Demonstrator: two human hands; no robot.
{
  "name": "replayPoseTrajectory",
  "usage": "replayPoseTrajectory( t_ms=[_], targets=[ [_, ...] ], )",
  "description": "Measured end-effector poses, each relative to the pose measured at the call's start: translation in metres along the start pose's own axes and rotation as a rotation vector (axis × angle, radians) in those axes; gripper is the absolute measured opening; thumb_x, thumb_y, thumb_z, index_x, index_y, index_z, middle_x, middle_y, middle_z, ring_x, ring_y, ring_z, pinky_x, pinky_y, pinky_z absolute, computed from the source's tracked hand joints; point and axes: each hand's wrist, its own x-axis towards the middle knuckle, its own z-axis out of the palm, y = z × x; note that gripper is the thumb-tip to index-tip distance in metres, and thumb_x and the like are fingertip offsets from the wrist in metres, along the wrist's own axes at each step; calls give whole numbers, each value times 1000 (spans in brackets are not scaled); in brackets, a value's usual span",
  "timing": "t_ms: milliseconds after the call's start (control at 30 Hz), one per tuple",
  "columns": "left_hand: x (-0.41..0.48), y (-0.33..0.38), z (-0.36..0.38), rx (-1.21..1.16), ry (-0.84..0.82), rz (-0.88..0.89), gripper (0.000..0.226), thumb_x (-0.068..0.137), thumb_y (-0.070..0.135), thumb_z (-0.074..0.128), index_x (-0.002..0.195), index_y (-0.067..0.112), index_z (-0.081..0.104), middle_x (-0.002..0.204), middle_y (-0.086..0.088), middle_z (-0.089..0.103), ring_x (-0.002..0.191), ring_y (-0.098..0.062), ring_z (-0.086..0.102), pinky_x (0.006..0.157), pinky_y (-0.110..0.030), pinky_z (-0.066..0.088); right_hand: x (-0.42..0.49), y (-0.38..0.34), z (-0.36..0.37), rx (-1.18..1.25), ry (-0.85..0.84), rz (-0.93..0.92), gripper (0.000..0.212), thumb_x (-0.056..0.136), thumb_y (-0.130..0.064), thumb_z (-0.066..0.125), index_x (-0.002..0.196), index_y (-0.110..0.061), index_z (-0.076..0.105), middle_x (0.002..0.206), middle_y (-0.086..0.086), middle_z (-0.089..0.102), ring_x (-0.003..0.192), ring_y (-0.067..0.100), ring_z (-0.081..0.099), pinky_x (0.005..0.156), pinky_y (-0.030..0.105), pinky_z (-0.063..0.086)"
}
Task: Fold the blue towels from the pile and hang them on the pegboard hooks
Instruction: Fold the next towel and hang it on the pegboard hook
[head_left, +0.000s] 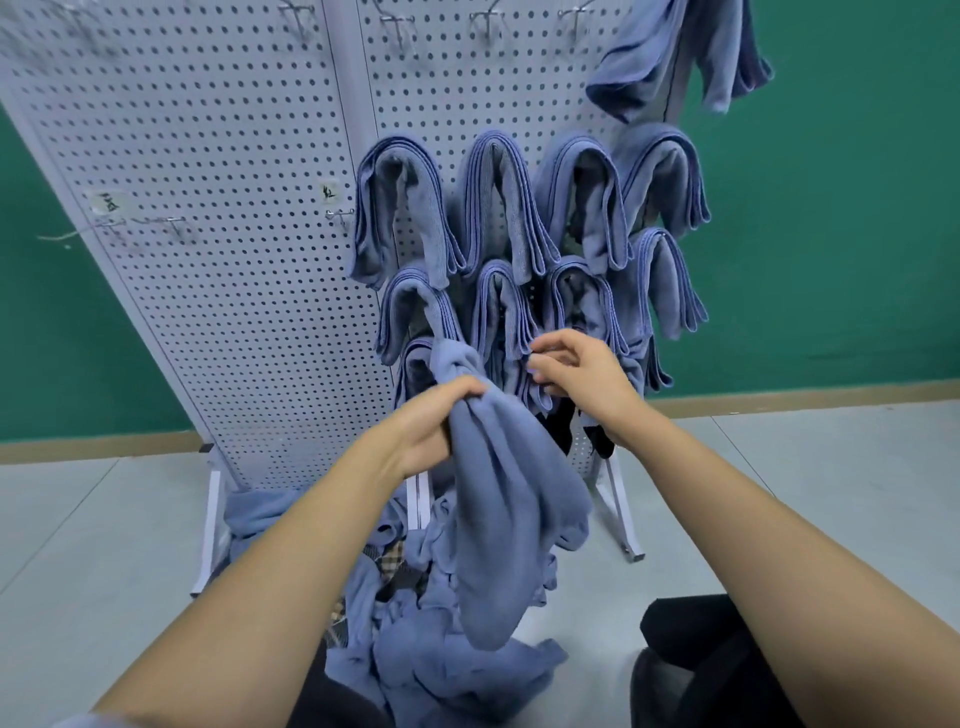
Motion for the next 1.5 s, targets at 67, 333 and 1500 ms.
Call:
replayPoseTrajectory(
  t_ms=[67, 333, 1500],
  targets=[
    [-7, 8, 0, -118, 64, 89, 14, 93, 20, 54, 90, 11, 64, 87, -10, 66, 82, -19, 62, 81, -33, 50, -5, 7, -7, 21, 8, 87, 2, 93, -15, 60, 92, -17, 61, 95, 18, 65, 80, 19, 60, 77, 36, 54],
    [-18, 28, 2, -373, 37, 329, 21, 93, 19, 52, 76, 14, 64, 84, -8, 67, 90, -19, 66, 86, -34, 52, -24, 17, -12, 85, -125, 339, 37, 96, -41, 51, 100, -8, 65, 92, 7, 62, 77, 13, 57, 72, 22, 51],
    [-32, 26, -76, -55, 571, 229, 16, 98, 13, 47, 85, 14, 56, 78, -1, 58, 72, -15, 56, 67, -31, 49, -5, 7, -56, 160, 107, 231, 17, 101, -9, 42, 91, -18, 53, 75, 4, 54, 58, 12, 53, 51, 21, 55]
  ],
)
